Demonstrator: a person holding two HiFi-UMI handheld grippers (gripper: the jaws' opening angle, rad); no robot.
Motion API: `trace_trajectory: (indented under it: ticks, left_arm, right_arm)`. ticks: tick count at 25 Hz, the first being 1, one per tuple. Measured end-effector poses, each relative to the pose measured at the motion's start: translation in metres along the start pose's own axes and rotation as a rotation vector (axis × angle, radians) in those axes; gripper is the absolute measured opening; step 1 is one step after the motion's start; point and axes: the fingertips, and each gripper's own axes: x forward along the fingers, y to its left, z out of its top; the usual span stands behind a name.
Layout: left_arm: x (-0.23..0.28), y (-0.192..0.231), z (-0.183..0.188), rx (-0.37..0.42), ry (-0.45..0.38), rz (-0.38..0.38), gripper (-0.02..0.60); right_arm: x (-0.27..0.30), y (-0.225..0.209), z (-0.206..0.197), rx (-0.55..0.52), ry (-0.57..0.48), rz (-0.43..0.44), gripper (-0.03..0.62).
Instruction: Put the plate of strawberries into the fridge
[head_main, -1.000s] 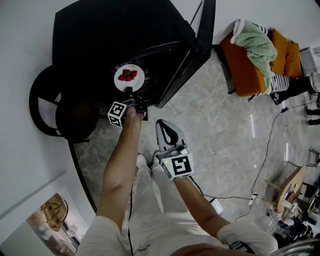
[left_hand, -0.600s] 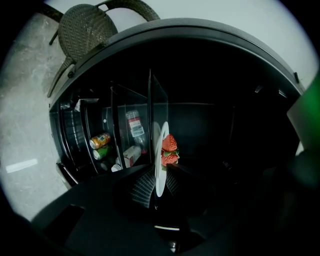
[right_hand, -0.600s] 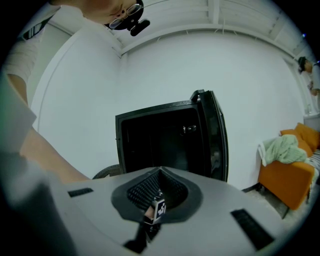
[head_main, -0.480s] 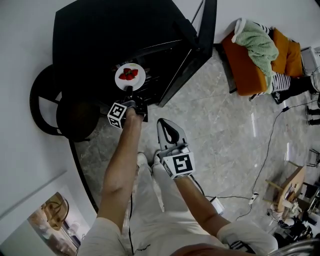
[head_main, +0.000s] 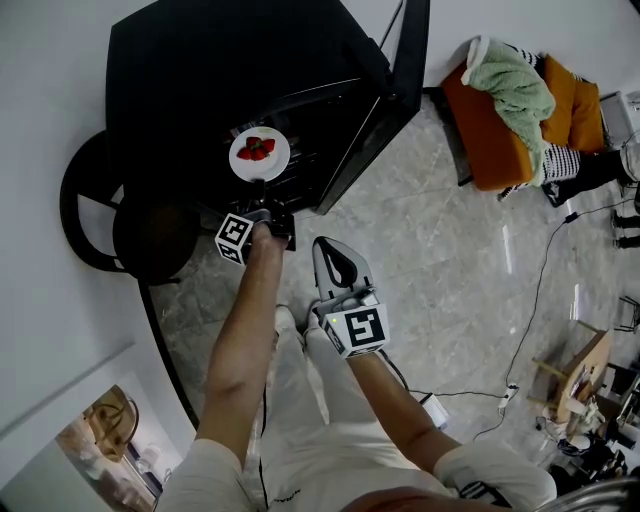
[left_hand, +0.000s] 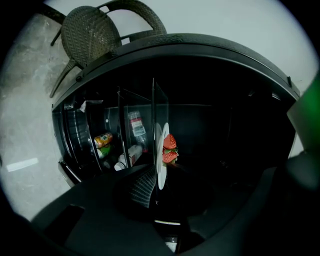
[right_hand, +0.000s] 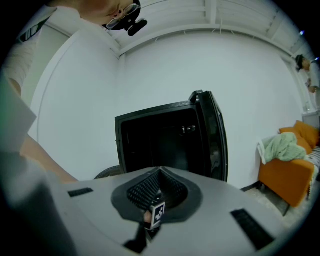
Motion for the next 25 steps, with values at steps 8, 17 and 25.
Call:
trace_trajectory:
  ticks: [8, 17, 25]
  left_arm:
    - [-0.01, -0.005, -0.003, -0.031, 0.006, -0.031, 0.054]
    - [-0.027, -0.011, -0.008, -0.033, 0.028, -0.042, 0.035]
    - [-0.037, -0.016, -0.008, -0.016, 0.045, -0.056, 0.002]
  right_arm:
    - [0.003, 0.001, -0.003, -0.002, 0.003, -0.005, 0.011]
    - [0.006, 0.006, 0.001, -0.002, 0.005, -0.009, 0.011]
    - [0.007, 0.01, -0.003, 0.005, 0.011, -0.013, 0.011]
